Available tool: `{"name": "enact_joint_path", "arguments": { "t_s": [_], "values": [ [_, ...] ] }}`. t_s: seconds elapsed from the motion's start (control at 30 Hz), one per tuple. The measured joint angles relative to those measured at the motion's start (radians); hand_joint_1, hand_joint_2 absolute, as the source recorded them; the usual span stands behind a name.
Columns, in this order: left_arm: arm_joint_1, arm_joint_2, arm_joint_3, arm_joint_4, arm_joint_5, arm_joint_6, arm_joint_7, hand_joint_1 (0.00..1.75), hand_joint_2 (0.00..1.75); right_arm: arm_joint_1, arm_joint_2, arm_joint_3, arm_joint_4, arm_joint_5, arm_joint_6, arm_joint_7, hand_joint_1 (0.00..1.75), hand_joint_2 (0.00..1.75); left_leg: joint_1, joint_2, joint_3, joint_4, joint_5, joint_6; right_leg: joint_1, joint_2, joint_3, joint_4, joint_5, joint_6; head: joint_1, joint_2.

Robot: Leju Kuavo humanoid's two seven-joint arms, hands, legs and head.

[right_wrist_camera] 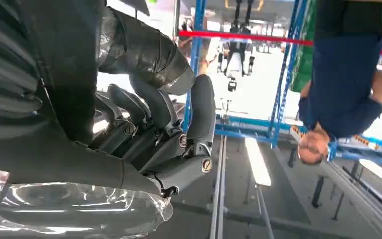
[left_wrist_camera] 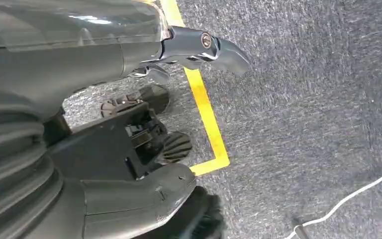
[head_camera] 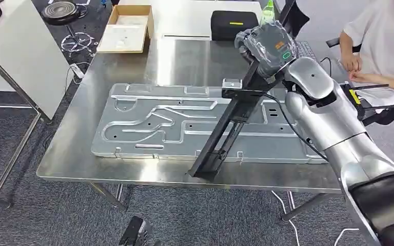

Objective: Take the parts from the cabinet and place them on the table.

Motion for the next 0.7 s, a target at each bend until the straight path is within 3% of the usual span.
{"name": "enact_joint_path", "arguments": {
  "t_s": [0.03,0.1,0.13,0.17,0.2,0.27,0.3,0.33,0.37,0.43,0.47,0.5,0.53,0.57,0.63,0.7],
  "values": [
    [0.002,0.0,0.0,0.0,0.0,0.0,0.0,0.0,1.75,0.002,0.0,0.0,0.0,0.0,0.0,-0.002,1.75,1.75,0.0,-0.001,0.01,0.001,-0.008,-0.001,0.0,-0.001,0.011,-0.047,0.04,0.001,0.0,0.0],
    [0.001,-0.001,-0.001,0.0,0.0,0.001,0.0,0.0,1.75,-0.001,0.0,0.0,0.0,0.0,0.0,-0.003,1.75,1.75,0.0,-0.002,0.031,0.005,-0.025,-0.007,0.0,-0.002,0.076,-0.216,0.147,-0.003,0.0,0.0],
    [0.002,-0.001,-0.002,0.0,0.0,0.001,0.0,0.0,1.75,-0.001,0.0,0.0,0.001,0.0,0.0,-0.005,1.75,1.75,0.001,-0.002,0.033,0.006,-0.036,-0.012,0.003,-0.003,0.098,-0.276,0.177,-0.012,0.0,0.0],
    [-0.001,-0.001,-0.002,0.0,0.001,0.003,0.0,0.0,1.75,-0.004,0.0,0.001,0.002,0.0,0.001,-0.005,1.75,1.75,-0.002,-0.004,0.033,0.01,-0.04,-0.018,0.014,-0.005,0.094,-0.297,0.146,-0.016,0.001,0.0],
    [-0.003,-0.001,-0.002,0.0,0.003,0.006,0.003,0.0,1.75,-0.002,0.0,0.002,0.002,0.0,0.002,-0.006,1.75,1.75,-0.002,-0.003,0.027,0.009,-0.044,-0.025,0.015,-0.003,0.097,-0.284,0.164,-0.029,-0.001,0.0],
    [-0.003,-0.002,-0.002,0.0,0.005,0.014,0.011,0.0,1.75,0.002,0.0,0.002,0.002,0.001,0.006,-0.008,1.75,1.75,-0.002,-0.002,0.04,0.009,-0.045,-0.034,0.016,-0.003,0.1,-0.292,0.155,-0.04,-0.001,0.0],
    [-0.003,-0.002,-0.002,0.0,0.007,0.018,0.014,0.0,1.75,0.002,-0.002,0.002,0.002,0.002,0.006,-0.008,1.75,1.75,-0.004,-0.004,0.034,0.021,-0.045,-0.038,0.008,-0.002,0.114,-0.297,0.155,-0.046,0.002,0.0],
    [-0.002,-0.002,-0.002,0.0,0.008,0.019,0.015,0.0,1.75,-0.001,-0.003,0.002,0.002,0.002,0.006,-0.008,1.75,1.75,-0.001,-0.003,0.015,0.066,-0.044,-0.044,0.007,-0.003,0.123,-0.304,0.152,-0.051,0.0,0.0],
    [-0.004,-0.002,-0.002,0.0,0.008,0.021,0.017,0.0,1.75,-0.003,-0.002,0.002,0.001,0.002,0.005,-0.008,1.75,1.75,0.001,-0.002,-0.024,0.132,-0.056,-0.049,0.005,-0.003,0.128,-0.306,0.149,-0.055,-0.002,0.0],
    [-0.006,-0.002,-0.002,0.0,0.011,0.025,0.022,0.0,1.75,0.0,0.0,0.003,0.002,0.002,0.006,-0.008,1.75,1.75,0.008,-0.002,-0.11,0.261,-0.114,-0.058,0.006,-0.003,0.133,-0.306,0.143,-0.062,-0.001,0.0],
    [-0.005,-0.002,-0.002,0.0,0.012,0.027,0.025,0.0,1.75,0.001,0.0,0.008,0.002,0.002,0.006,-0.008,1.75,1.75,0.009,-0.002,-0.148,0.306,-0.139,-0.062,0.006,-0.002,0.134,-0.305,0.139,-0.063,-0.001,0.0],
    [-0.004,-0.002,-0.002,0.0,0.012,0.027,0.026,0.0,1.75,0.002,0.0,0.01,0.003,0.002,0.006,-0.008,1.75,1.75,0.01,-0.002,-0.166,0.311,-0.135,-0.065,0.006,-0.001,0.135,-0.304,0.137,-0.061,-0.002,0.0],
    [-0.003,-0.002,-0.002,0.0,0.013,0.028,0.026,0.0,1.75,0.002,0.0,0.011,0.003,0.002,0.006,-0.008,1.75,1.75,0.011,-0.002,-0.164,0.281,-0.108,-0.065,0.005,0.0,0.136,-0.301,0.134,-0.061,-0.001,0.0],
    [-0.003,-0.002,-0.002,0.0,0.013,0.028,0.027,0.0,1.75,0.002,0.0,0.013,0.003,0.002,0.006,-0.008,1.75,1.75,0.012,-0.002,-0.144,0.215,-0.059,-0.064,0.005,0.002,0.137,-0.297,0.131,-0.058,-0.002,0.0],
    [-0.005,-0.002,-0.002,0.0,0.013,0.028,0.027,0.0,1.75,0.002,0.0,0.013,0.003,0.002,0.006,-0.008,1.75,1.75,0.012,-0.002,-0.08,0.052,0.043,-0.057,0.005,0.002,0.14,-0.291,0.124,-0.052,-0.001,0.0],
    [-0.008,-0.002,-0.002,0.0,0.013,0.028,0.027,0.0,1.75,0.001,0.0,0.014,0.003,0.002,0.006,-0.008,1.75,1.75,0.002,-0.002,-0.078,0.021,0.012,-0.043,0.008,0.003,0.136,-0.292,0.127,-0.041,-0.001,0.0]
  ]
}}
